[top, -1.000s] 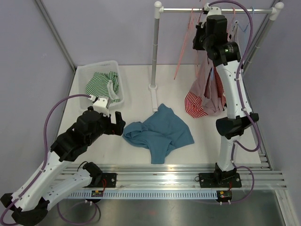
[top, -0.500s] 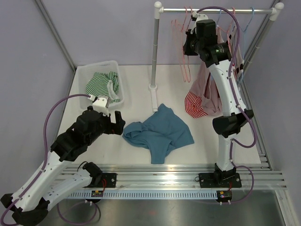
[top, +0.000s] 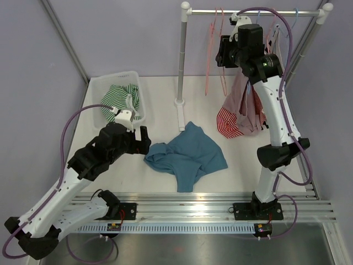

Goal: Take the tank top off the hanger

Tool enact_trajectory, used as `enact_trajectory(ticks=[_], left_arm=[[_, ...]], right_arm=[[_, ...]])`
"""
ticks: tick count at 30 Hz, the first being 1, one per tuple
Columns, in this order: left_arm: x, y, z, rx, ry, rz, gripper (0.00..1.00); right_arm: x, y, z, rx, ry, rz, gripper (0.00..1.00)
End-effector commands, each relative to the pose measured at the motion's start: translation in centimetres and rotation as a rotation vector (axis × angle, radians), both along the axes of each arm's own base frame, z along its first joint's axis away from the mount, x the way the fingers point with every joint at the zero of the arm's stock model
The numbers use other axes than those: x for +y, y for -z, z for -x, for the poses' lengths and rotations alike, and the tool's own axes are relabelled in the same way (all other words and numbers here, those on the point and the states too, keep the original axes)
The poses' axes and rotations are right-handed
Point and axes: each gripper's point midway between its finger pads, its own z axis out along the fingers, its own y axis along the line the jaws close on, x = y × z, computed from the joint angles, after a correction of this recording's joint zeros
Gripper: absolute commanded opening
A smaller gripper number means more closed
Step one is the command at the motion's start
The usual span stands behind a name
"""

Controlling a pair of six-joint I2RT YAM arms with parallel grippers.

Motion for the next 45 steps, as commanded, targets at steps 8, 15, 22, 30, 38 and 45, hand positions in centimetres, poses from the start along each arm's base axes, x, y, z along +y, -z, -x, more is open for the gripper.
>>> enact_trajectory(ticks=[8,15,22,30,38,45], left_arm=[[-7.9,0.1,-2.0,0.038,0.054,0.092,0.99],[-15.1,5.5,-3.2,0.104,0.207,0.023,0.99],[-18.2,12.5,-3.6,0.213,0.228,-0.15,0.99],[-18.3,20.9,-2.4,0.346,0.232,-0.311,0.99],[-18.7,25.0,0.5,0.455,0.324,-0.272,0.21],[-17.4,20.6,0.5,0.386,0.286,-0.243,0.0]], right_arm=[[-1.2,-9.0,11.7,-0.162,-0.148,-0.113,0.99],[0.6,-8.5,23.1,-0.226,-0.472,-0.217,1.0],[1.0,-6.4,30.2,-0.245,-0.648,-0.291,0.99],[0.9,-5.3,34.7,-0.268,-0.747,-0.32,1.0],[0.7,-5.7,36.2,-0.31,-0.781,-0.323,0.99],[0.2,-6.2,36.5,-0.35,-0.759,-0.311,1.0]])
